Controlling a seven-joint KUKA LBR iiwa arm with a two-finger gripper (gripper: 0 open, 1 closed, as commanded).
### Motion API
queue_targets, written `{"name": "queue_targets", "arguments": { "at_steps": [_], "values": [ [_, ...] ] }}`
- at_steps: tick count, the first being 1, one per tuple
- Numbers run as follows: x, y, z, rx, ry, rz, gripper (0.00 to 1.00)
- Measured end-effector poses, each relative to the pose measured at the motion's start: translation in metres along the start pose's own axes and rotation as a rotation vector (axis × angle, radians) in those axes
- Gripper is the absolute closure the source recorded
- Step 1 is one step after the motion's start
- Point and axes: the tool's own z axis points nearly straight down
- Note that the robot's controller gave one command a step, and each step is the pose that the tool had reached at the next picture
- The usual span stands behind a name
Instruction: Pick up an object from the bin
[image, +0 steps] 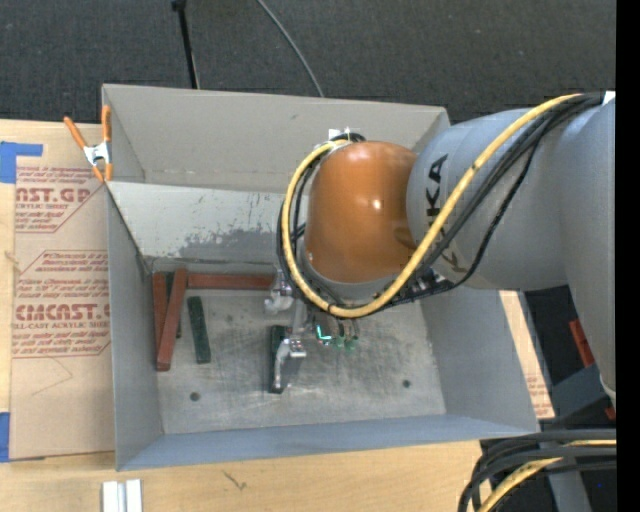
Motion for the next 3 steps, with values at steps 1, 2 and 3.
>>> {"name": "queue_targets", "arguments": {
  "at_steps": [1,2,3],
  "values": [
    [-0.002,-0.001,-0.004,-0.001,-0.008,0.001,0.00],
    [-0.007,-0.006,0.043,0.000,-0.011,-0.116,0.00],
    [-0.007,-0.015,0.060,0.001,-0.005,-0.368,0.00]
  ]
}}
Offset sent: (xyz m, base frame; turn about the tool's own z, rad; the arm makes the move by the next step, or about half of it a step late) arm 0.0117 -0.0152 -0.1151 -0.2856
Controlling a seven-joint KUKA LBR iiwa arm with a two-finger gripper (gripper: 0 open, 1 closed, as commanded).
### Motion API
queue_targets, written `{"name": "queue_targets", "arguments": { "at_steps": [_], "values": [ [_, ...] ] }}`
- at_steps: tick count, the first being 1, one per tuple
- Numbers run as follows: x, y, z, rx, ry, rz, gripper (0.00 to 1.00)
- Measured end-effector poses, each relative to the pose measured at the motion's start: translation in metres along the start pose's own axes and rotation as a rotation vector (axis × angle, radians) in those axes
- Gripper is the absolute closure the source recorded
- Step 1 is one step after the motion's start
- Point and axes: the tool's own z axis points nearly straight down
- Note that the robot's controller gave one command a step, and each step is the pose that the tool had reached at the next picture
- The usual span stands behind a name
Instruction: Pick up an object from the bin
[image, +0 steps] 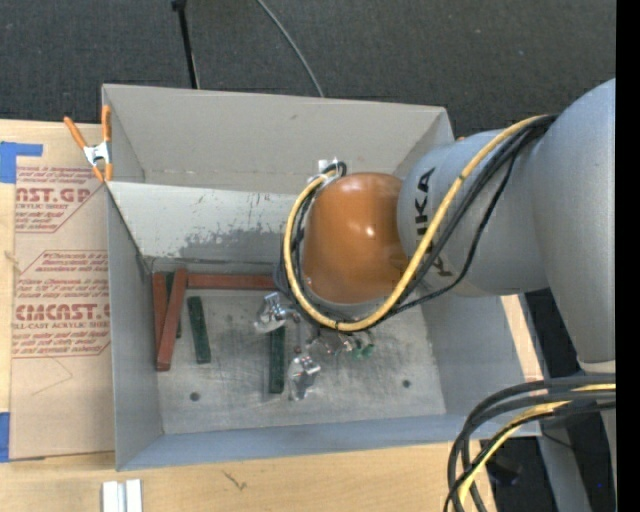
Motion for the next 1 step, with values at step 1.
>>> {"name": "queue_targets", "arguments": {
  "at_steps": [1],
  "values": [
    [-0.0045,0.0007,-0.0065,0.000,-0.004,-0.167,0.00]
  ]
}}
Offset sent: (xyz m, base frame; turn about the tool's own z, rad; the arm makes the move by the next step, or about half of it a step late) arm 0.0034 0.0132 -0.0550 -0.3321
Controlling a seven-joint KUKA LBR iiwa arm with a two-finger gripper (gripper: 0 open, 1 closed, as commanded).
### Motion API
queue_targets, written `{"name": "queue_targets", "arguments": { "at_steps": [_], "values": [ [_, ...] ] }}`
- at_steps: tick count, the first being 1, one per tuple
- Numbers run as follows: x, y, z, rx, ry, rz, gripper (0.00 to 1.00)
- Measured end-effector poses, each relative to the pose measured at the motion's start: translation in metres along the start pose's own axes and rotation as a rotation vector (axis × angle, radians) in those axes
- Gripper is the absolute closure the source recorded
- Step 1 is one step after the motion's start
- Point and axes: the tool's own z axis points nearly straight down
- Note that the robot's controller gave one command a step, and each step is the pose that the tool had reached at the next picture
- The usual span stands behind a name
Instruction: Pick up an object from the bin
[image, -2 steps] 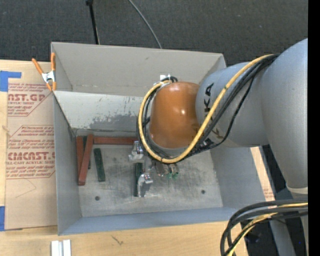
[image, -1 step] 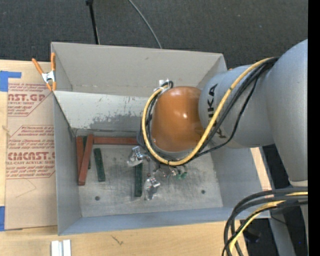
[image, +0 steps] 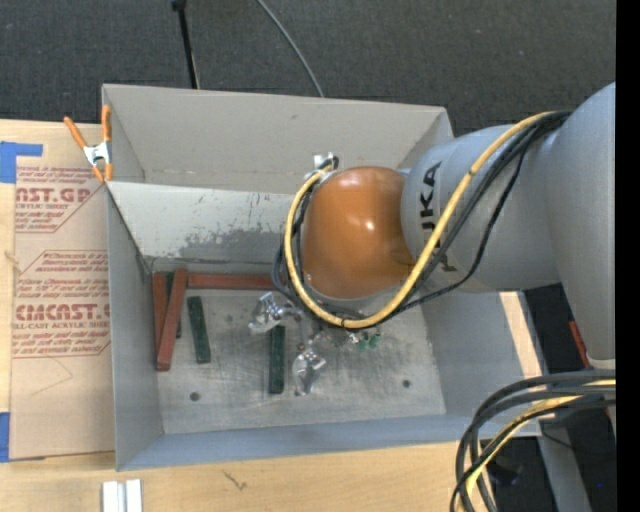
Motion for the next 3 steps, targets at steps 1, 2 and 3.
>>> {"name": "queue_targets", "arguments": {
  "at_steps": [1,2,3],
  "values": [
    [-0.0049,0.0067,0.0441,0.002,-0.003,-0.122,0.00],
    [-0.0098,0.0100,0.0535,0.007,-0.023,-0.332,1.00],
    [-0.0098,0.0100,0.0535,0.007,-0.023,-0.331,1.00]
  ]
}}
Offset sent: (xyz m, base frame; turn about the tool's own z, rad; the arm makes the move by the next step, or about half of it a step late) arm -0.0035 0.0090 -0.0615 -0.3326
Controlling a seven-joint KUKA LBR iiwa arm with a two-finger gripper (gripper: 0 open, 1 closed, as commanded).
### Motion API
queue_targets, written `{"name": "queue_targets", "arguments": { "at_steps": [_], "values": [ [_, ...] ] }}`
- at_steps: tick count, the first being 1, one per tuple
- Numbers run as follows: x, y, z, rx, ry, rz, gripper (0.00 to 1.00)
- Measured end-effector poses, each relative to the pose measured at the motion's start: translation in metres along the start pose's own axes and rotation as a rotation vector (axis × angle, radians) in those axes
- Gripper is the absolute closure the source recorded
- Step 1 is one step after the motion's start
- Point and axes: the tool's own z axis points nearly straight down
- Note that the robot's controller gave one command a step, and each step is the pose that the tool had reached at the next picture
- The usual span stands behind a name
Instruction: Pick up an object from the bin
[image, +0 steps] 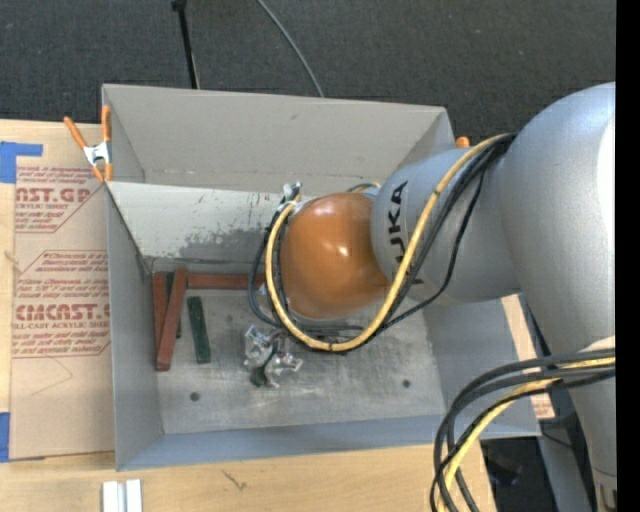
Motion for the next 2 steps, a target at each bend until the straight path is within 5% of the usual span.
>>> {"name": "queue_targets", "arguments": {
  "at_steps": [2],
  "values": [
    [0.0016,0.0014,-0.0053,-0.008,0.016,-0.001,1.00]
  ]
}}
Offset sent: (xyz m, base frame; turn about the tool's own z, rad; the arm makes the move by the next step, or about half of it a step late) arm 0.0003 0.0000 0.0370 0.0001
